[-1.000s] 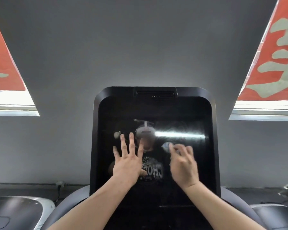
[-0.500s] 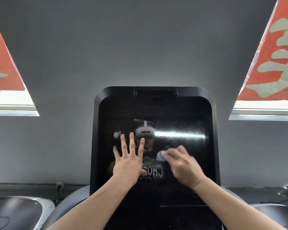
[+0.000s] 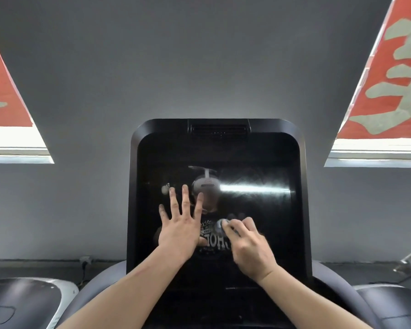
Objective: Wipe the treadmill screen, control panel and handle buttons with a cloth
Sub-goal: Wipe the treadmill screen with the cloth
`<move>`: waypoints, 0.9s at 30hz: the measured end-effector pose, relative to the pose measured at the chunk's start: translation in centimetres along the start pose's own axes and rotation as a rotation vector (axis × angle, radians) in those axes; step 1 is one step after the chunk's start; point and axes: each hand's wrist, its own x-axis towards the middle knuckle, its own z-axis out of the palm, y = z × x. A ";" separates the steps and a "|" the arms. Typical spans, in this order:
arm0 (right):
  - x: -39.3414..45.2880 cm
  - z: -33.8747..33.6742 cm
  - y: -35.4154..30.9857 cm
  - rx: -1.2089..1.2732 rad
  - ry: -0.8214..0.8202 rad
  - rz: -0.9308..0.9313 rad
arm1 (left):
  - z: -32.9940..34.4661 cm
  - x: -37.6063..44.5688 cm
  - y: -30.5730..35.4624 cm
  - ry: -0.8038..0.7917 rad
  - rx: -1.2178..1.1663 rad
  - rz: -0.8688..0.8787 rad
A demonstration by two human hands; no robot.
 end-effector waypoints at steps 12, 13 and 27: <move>-1.3 -0.6 0.8 0.003 0.020 -0.054 | 0.0 0.1 0.0 0.006 0.007 0.010; -0.8 -0.8 2.4 0.004 0.063 0.055 | -0.1 0.1 0.0 -0.002 0.007 0.011; -3.9 0.9 -1.2 -0.008 0.071 0.310 | -0.1 0.0 0.0 0.010 -0.002 0.013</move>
